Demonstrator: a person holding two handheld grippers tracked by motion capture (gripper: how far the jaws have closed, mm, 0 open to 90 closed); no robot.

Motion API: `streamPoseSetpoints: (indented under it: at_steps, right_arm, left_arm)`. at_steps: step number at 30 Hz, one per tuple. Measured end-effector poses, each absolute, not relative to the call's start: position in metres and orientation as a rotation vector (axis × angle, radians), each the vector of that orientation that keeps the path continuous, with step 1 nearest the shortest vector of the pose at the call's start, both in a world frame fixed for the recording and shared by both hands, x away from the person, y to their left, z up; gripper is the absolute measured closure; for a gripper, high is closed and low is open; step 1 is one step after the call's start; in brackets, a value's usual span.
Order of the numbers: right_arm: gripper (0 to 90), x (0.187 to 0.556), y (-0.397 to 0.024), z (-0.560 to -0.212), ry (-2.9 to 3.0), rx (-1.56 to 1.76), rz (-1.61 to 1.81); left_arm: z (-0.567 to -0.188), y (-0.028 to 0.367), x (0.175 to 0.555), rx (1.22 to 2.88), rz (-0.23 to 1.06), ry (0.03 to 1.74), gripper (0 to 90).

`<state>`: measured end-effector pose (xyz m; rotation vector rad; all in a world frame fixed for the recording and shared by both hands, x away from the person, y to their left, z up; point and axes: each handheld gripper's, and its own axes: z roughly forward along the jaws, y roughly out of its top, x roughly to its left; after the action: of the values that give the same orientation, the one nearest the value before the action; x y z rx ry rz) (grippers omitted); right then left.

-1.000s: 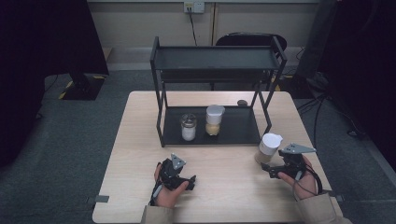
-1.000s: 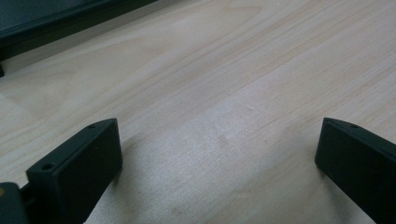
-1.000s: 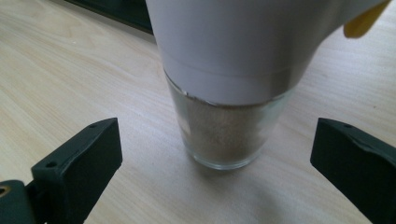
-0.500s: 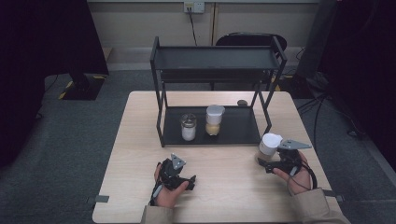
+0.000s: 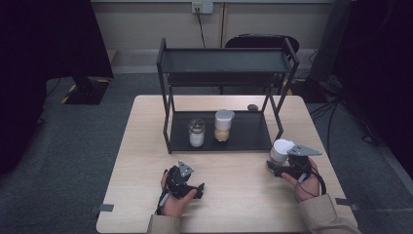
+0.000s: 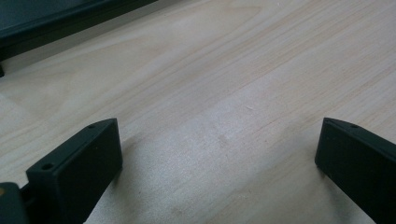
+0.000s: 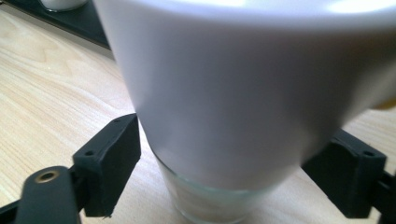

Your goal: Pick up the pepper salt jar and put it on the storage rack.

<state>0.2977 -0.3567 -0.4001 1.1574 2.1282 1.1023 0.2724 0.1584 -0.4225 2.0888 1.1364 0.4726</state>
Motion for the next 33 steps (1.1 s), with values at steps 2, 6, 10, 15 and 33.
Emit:
streamPoseSetpoints:
  at_steps: [2, 6, 10, 15, 33]
  right_arm:
    - [18.4, 0.2974, -0.3553, -0.4009, 2.121, 1.155, 1.107]
    - [20.9, 0.2957, -0.3524, -0.4021, 2.105, 1.144, 1.112]
    - [25.9, 0.2952, -0.3556, -0.4046, 2.085, 1.159, 1.138]
    - [27.7, 0.2935, -0.3551, -0.4053, 2.077, 1.147, 1.129]
    - [30.4, 0.2888, -0.3509, -0.4087, 2.042, 1.133, 1.133]
  left_arm:
    - [-0.4226, 0.1584, 0.2724, 2.088, 0.472, 1.137, 0.0]
    - [-0.4225, 0.1584, 0.2724, 2.089, 0.473, 1.136, 0.0]
    - [-0.4225, 0.1584, 0.2724, 2.089, 0.473, 1.136, 0.0]
    - [-0.4225, 0.1584, 0.2724, 2.089, 0.473, 1.136, 0.0]
    - [-0.4226, 0.1584, 0.2724, 2.088, 0.472, 1.137, 0.0]
